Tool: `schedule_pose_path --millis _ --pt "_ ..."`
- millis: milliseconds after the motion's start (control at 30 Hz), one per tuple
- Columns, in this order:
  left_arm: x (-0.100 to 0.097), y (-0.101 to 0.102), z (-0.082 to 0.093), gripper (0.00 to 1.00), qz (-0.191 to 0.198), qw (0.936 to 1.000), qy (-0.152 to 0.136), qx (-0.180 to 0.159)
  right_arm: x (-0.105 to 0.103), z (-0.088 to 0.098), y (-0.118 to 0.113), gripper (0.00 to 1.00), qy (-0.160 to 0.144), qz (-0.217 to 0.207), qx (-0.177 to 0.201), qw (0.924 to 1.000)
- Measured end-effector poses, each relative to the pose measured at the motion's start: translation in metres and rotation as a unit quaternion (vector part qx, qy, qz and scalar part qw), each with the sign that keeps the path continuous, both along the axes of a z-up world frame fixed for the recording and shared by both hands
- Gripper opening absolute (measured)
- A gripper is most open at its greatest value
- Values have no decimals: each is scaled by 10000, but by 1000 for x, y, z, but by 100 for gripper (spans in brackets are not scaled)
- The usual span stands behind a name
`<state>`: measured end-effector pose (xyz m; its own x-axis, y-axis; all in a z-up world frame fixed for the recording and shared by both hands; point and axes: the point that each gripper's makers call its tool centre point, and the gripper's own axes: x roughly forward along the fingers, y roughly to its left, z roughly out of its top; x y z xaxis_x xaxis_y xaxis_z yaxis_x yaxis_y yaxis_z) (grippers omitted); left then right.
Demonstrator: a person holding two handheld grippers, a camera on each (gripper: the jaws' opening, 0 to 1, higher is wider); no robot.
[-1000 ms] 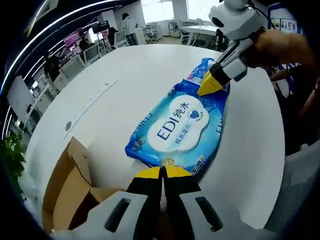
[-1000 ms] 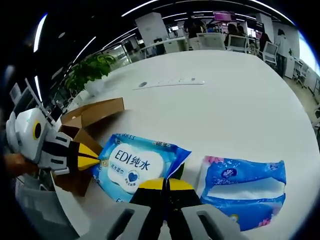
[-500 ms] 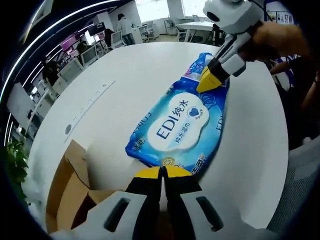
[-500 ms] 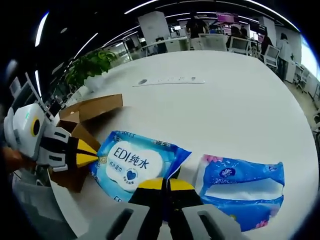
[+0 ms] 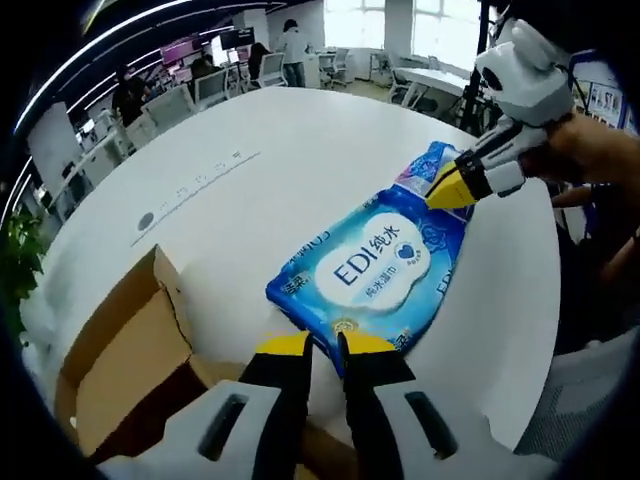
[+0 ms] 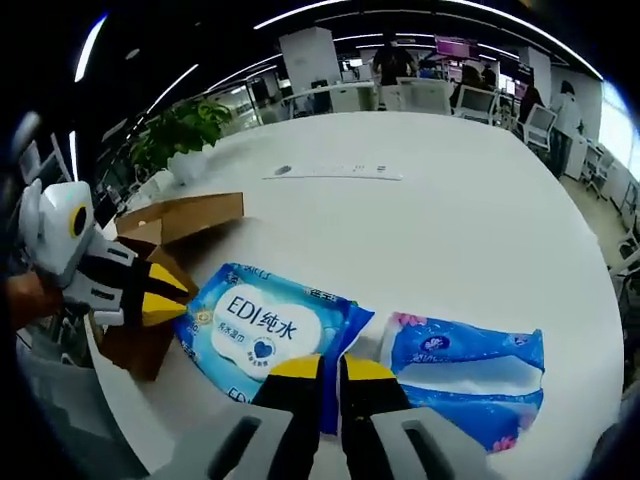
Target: Operate the shoe box by opening the lid, removing the specified soft item, and placing it in the target area until the item is outside and the box remains undamaged.
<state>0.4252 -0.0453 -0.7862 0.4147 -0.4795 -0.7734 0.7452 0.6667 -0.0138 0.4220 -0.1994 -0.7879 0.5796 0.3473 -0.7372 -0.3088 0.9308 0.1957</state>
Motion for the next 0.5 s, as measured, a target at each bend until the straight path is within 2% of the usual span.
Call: schedule_pose_path --millis 133,167,200,500 --pt "0 -7 13 17 94 9992 6 -385 0 12 1 4 -108 -27 60 9999" --pt "-2 -9 16 18 261 9975 216 -625 -2 16 3 5 -117 30 65 9999" --pt "0 -6 20 19 227 9979 120 -597 -3 18 3 6 -110 59 56 9999" --pt "-7 3 38 23 314 9961 160 -806 -13 45 15 18 -307 342 11 9989"
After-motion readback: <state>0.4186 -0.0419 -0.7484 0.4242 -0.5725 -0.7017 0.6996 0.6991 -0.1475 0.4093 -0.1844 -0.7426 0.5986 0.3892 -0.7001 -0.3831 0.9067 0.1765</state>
